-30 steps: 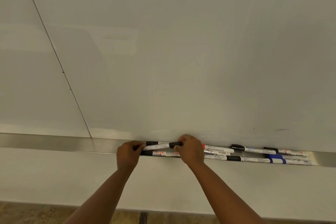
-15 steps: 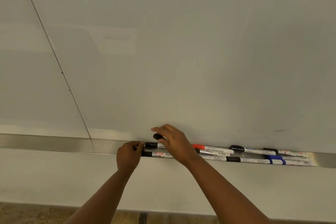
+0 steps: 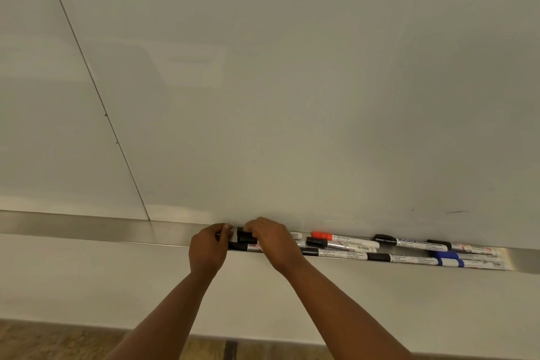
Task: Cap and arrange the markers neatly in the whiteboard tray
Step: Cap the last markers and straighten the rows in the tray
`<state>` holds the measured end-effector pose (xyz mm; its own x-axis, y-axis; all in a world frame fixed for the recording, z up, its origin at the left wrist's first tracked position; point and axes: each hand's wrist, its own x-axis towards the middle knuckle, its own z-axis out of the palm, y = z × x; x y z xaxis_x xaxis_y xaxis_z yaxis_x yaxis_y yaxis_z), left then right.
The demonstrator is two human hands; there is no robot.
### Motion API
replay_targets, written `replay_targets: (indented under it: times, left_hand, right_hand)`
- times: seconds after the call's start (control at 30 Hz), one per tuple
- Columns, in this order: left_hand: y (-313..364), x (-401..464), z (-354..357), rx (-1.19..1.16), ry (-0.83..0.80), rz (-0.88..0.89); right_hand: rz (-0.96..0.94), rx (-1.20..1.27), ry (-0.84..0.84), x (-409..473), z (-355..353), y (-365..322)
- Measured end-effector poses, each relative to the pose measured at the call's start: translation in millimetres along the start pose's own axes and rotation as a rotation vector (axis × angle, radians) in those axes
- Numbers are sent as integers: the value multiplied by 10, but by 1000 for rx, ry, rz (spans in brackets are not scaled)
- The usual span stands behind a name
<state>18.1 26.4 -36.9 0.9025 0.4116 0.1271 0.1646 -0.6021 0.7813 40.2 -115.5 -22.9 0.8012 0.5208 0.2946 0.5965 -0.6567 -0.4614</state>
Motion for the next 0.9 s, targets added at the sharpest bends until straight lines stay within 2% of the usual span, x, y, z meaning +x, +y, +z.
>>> replay_targets:
  times: [0.13,0.2,0.33,0.47,0.63,0.9]
  left_hand:
    - [-5,11,17,-11,9,-15]
    - [6,6,35,-16,30,-26]
    - [43,-15,59,-20,88,-41]
    - [107,-28,56,-17,128,-58]
    - [151,-45,61,11,130,-42]
    - [172,-40,43,48,97,-32]
  right_hand:
    - [81,-118,56,-99,-92,198]
    - [90,-167,24,-142,-107,260]
    - [79,-113,-35,-146,-114,280]
    - [154,-125,69,-176,-179,332]
    - [195,-279,-29,-190,-151,342]
    - [144,-205,-62,-146,-130,363]
